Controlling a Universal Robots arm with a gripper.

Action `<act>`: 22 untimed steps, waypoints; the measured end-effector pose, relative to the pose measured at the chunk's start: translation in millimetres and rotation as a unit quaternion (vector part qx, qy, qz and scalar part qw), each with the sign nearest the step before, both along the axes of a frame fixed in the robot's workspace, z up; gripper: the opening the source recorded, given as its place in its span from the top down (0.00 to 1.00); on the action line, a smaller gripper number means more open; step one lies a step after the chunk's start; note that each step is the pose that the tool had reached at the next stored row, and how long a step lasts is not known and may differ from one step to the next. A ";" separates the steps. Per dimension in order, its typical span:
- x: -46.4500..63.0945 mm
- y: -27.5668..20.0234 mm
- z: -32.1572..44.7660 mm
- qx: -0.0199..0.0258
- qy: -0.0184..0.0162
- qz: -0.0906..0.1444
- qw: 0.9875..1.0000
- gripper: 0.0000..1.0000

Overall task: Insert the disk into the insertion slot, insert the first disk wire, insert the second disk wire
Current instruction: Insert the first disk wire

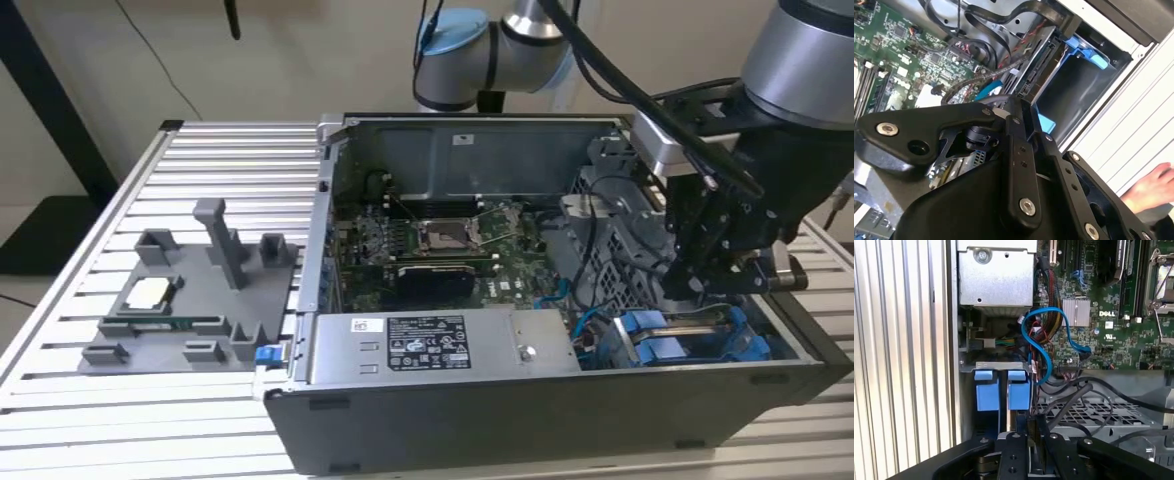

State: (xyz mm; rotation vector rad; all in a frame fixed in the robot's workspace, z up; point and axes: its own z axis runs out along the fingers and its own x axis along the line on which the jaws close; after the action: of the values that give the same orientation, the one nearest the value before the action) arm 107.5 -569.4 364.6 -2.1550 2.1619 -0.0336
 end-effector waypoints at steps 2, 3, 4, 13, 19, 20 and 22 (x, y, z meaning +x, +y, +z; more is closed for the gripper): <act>0.1 0.0 -1.2 -0.004 0.000 0.000 1.000 0.81; 0.1 0.0 -1.8 -0.006 0.000 0.000 1.000 0.81; 0.1 0.0 -2.3 -0.007 0.000 0.000 1.000 0.81; 0.2 0.0 -5.0 -0.015 0.000 0.000 1.000 0.81; 0.4 0.0 -7.7 -0.016 0.000 0.000 1.000 0.81; 0.8 0.0 -8.8 -0.016 0.000 0.000 1.000 0.81; 2.1 0.0 -11.0 -0.016 0.000 0.000 1.000 0.81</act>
State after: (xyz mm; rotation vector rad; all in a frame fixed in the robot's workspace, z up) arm 109.6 -569.4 353.6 -2.1716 2.1761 -0.0701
